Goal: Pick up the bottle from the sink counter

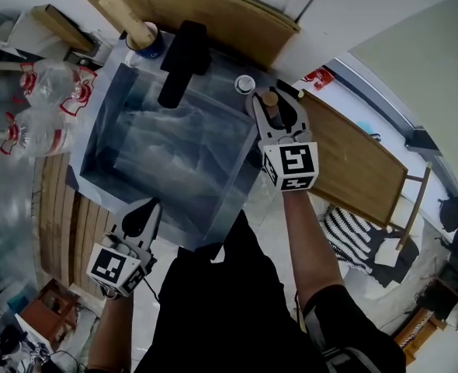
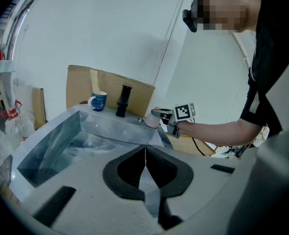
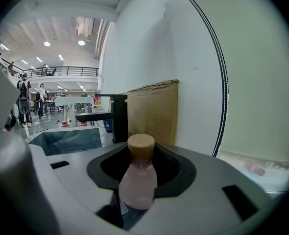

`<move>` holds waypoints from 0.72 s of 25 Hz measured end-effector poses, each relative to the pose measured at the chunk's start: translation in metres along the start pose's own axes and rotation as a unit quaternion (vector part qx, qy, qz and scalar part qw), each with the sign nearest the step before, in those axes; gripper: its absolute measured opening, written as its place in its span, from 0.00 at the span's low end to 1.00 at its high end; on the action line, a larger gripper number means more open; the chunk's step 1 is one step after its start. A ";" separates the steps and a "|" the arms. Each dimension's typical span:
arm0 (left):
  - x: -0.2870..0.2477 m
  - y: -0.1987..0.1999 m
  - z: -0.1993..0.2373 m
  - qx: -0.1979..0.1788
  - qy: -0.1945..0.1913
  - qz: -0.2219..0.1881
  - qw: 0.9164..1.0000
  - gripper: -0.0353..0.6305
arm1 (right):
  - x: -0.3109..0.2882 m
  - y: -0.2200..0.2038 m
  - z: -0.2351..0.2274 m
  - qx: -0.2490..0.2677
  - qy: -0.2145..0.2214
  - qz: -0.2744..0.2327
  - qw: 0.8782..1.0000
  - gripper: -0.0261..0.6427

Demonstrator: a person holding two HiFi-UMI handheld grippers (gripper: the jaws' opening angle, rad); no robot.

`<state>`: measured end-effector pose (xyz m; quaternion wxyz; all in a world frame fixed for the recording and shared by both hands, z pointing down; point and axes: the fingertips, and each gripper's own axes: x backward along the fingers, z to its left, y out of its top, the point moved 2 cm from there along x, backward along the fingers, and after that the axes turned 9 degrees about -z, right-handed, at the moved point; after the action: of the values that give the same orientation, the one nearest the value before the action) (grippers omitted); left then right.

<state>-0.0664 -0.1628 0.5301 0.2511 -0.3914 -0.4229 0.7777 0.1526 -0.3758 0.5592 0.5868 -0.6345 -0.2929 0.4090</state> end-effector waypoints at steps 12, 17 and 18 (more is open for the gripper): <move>0.000 0.025 -0.002 -0.006 -0.014 -0.036 0.999 0.08 | 0.015 0.053 0.011 0.011 0.016 -0.025 0.999 0.24; 0.006 0.040 0.003 -0.013 -0.017 -0.063 0.998 0.08 | 0.026 0.086 0.025 0.013 0.029 -0.038 0.999 0.24; 0.008 0.041 0.005 -0.017 -0.018 -0.071 0.997 0.08 | 0.028 0.092 0.029 0.015 0.032 -0.039 0.999 0.24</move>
<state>-0.0775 -0.1808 0.4938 0.2915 -0.3509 -0.4667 0.7577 0.1317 -0.3504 0.4645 0.6211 -0.6266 -0.2924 0.3690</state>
